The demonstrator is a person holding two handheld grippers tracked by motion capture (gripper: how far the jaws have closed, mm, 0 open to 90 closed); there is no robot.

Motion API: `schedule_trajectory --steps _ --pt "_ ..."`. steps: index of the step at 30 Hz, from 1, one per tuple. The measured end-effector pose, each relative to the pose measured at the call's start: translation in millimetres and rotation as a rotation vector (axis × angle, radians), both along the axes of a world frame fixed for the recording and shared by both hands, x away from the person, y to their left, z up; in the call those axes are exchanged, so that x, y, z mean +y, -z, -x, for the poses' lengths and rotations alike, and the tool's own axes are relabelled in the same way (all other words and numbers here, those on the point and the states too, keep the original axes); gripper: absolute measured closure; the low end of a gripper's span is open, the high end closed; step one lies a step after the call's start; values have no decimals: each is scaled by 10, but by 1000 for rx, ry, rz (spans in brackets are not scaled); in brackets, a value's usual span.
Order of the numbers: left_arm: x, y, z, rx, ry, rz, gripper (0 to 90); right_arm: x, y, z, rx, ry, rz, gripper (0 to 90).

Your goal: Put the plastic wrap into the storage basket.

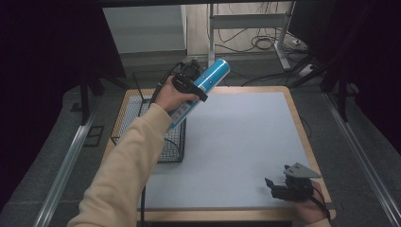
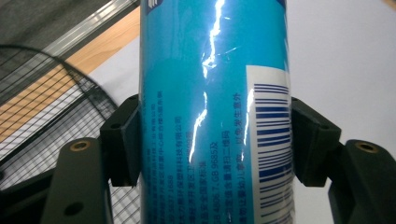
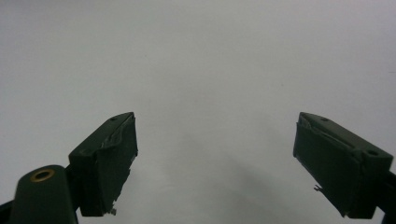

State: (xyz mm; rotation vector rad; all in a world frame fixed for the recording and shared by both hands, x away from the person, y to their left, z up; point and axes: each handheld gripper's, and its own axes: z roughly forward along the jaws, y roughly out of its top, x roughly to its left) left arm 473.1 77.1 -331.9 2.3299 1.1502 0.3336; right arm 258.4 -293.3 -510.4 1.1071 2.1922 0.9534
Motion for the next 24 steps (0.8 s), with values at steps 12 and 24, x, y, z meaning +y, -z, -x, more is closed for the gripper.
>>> schedule_trajectory --steps 12,24 --pt "251 128 -85 4 -45 -16 316 -4 0 -1 -2 3 5 138" --pt "448 310 -164 11 -99 -53 317 -8 6 -6 1 5 7 138"
